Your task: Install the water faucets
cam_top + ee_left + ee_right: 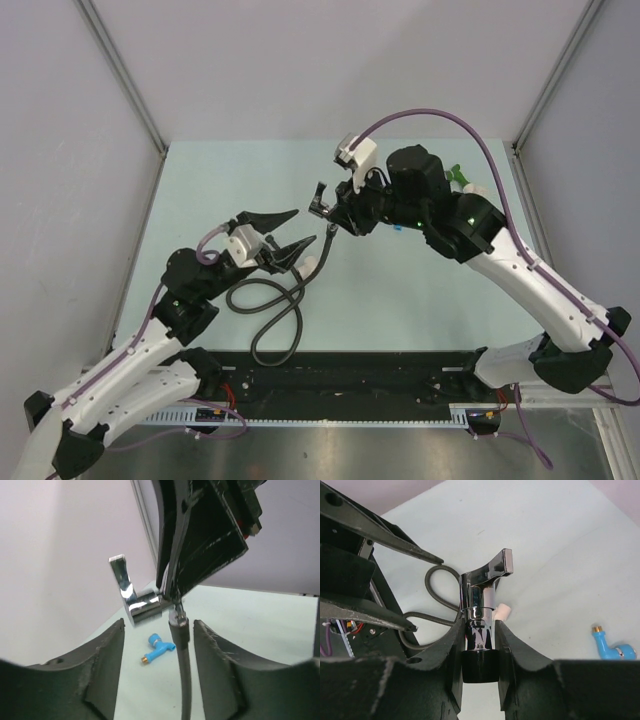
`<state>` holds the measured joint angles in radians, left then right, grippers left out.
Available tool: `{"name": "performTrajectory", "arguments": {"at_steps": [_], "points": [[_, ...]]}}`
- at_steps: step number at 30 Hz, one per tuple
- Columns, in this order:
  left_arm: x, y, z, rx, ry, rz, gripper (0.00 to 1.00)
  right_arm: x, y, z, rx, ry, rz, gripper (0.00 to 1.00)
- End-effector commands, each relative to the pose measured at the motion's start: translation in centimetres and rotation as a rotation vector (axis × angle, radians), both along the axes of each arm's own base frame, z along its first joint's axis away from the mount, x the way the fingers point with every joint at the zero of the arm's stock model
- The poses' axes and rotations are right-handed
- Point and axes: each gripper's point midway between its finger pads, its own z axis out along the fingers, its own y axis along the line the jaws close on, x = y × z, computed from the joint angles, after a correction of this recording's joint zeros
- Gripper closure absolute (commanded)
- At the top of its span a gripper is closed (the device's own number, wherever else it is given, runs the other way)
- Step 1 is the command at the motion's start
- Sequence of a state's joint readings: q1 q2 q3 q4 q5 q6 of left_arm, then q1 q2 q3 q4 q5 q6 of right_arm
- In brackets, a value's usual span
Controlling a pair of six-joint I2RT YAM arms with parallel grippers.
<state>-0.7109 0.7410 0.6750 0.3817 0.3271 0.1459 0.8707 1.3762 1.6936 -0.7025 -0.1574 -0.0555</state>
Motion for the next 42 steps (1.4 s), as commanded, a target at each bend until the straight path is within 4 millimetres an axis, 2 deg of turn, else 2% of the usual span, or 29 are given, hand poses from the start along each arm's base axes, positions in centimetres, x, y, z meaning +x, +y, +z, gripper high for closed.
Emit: {"name": "performTrajectory", "arguments": {"at_steps": [1, 3, 4, 7, 13, 14, 15, 19, 23, 29, 32, 33, 35, 38, 41, 42], "points": [[-0.9, 0.9, -0.6, -0.006, 0.018, 0.009, 0.36, -0.2, -1.1, 6.0, 0.172, -0.129, -0.034, 1.0], [-0.9, 0.6, -2.0, 0.003, 0.063, -0.009, 0.31, -0.5, -1.1, 6.0, 0.179, -0.134, -0.02, 1.0], [-1.0, 0.3, -2.5, 0.006, 0.078, -0.024, 0.27, -0.9, -1.1, 6.6, 0.201, -0.144, -0.002, 1.0], [-1.3, -1.0, -2.9, 0.001, 0.106, -0.103, 0.21, -1.6, -1.0, 7.0, 0.225, -0.16, 0.035, 1.0], [-1.4, -3.5, -1.6, -0.027, 0.121, -0.232, 0.16, -2.6, -0.8, 7.3, 0.245, -0.172, 0.085, 1.0], [-1.4, -3.6, -0.6, -0.046, 0.103, -0.245, 0.16, -2.8, -0.9, 7.4, 0.251, -0.177, 0.093, 1.0], [-1.2, -4.0, -0.8, -0.051, 0.13, -0.264, 0.15, -2.9, -0.8, 7.4, 0.251, -0.178, 0.1, 1.0], [-1.0, -4.4, -0.2, -0.082, 0.157, -0.322, 0.16, -3.4, -0.9, 7.7, 0.258, -0.19, 0.115, 1.0], [-1.6, -4.4, 0.6, -0.116, 0.153, -0.389, 0.19, -3.5, -1.0, 7.4, 0.252, -0.193, 0.124, 1.0], [-1.7, -4.7, 0.4, -0.113, 0.174, -0.431, 0.31, -3.5, -0.7, 7.4, 0.251, -0.201, 0.14, 1.0], [-1.6, -4.7, 0.4, -0.112, 0.174, -0.429, 0.43, -3.5, -0.7, 7.7, 0.255, -0.208, 0.144, 1.0], [-1.6, -4.6, 0.5, -0.113, 0.171, -0.427, 0.53, -3.6, -0.6, 7.7, 0.257, -0.207, 0.151, 1.0], [-1.5, -4.6, 0.8, -0.116, 0.161, -0.419, 0.62, -3.5, -0.3, 7.5, 0.252, -0.2, 0.157, 1.0], [-1.1, -4.4, 1.2, -0.127, 0.154, -0.39, 0.87, -3.4, 0.0, 7.0, 0.242, -0.188, 0.161, 1.0], [-0.1, -3.9, 1.7, -0.145, 0.153, -0.319, 1.0, -3.1, 0.4, 6.5, 0.231, -0.181, 0.148, 1.0], [0.3, -3.8, 1.7, -0.149, 0.156, -0.296, 1.0, -2.7, 0.3, 6.3, 0.225, -0.182, 0.122, 1.0]]}}
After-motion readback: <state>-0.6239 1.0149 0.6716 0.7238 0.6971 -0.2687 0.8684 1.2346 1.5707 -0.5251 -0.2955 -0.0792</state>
